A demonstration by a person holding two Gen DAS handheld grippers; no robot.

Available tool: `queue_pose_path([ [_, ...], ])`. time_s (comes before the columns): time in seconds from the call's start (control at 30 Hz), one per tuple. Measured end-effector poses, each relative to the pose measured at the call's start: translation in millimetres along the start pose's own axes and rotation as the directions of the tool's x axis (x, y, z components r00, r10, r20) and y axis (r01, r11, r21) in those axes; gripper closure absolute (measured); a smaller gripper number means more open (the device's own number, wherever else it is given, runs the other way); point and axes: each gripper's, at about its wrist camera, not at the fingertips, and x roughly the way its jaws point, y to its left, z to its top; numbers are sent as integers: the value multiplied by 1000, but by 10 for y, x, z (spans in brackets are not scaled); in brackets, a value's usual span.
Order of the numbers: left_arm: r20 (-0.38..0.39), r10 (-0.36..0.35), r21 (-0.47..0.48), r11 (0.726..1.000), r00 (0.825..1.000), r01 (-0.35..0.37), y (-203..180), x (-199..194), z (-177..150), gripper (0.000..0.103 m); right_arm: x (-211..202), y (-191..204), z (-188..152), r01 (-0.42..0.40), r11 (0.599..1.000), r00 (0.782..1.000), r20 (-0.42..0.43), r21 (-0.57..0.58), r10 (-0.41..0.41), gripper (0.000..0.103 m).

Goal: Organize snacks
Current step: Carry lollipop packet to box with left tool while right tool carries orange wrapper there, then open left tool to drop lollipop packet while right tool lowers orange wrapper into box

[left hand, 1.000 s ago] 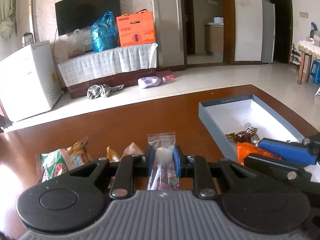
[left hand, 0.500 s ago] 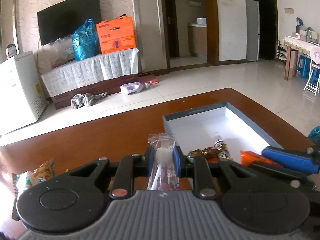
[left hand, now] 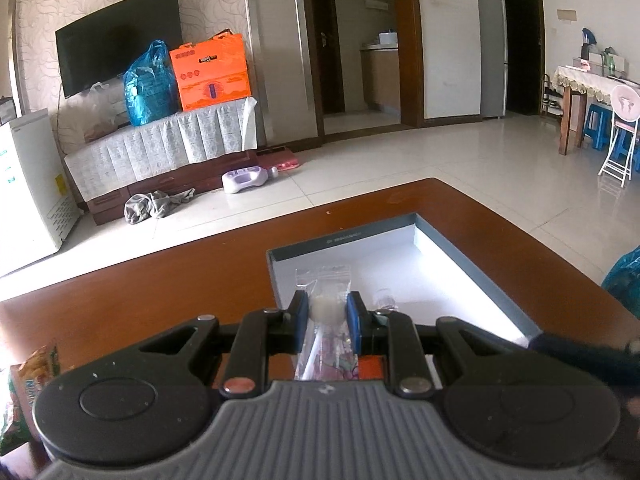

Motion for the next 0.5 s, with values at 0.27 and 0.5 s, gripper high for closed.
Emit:
queue_pose_path([
  [0.27,9,-9,17,1000,1000,8,-164,338,147,85,209,-69,5,24,999,999,-39,25,-23,87],
  [0.5,6,-28,44,999,1000,28,-264,569,262,85,280,-28,-2,28,999,998,-48,25,-27,88],
])
